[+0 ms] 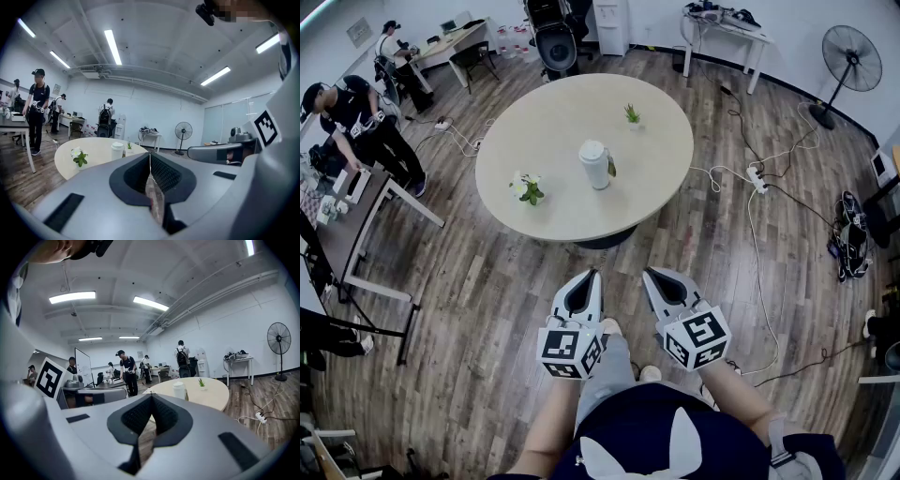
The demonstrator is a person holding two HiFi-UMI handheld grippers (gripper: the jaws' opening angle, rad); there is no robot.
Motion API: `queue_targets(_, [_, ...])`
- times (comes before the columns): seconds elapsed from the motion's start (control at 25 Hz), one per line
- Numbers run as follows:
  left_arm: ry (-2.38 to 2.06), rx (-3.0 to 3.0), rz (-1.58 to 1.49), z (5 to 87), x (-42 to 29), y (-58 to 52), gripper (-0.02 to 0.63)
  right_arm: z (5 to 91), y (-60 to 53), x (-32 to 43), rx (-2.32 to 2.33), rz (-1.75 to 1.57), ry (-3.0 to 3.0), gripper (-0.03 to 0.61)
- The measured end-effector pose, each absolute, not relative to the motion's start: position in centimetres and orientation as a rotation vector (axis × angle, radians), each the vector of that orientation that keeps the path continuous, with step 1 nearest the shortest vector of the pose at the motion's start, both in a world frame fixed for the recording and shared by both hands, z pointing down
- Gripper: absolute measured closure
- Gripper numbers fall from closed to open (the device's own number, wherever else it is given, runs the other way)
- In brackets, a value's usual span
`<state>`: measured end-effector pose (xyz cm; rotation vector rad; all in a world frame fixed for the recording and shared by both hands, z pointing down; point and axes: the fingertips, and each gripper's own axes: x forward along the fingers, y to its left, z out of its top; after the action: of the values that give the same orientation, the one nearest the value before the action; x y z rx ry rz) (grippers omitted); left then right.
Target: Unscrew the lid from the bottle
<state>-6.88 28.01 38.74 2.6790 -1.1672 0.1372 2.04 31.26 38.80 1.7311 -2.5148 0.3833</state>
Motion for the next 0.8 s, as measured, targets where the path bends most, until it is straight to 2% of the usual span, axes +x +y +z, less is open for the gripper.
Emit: queue_targets(0.8, [-1.028,2.77,0.187,39.2,-7.9,12.4,0.591,40.1,16.8,1.1,1.86,0.406,-2.421,0.574])
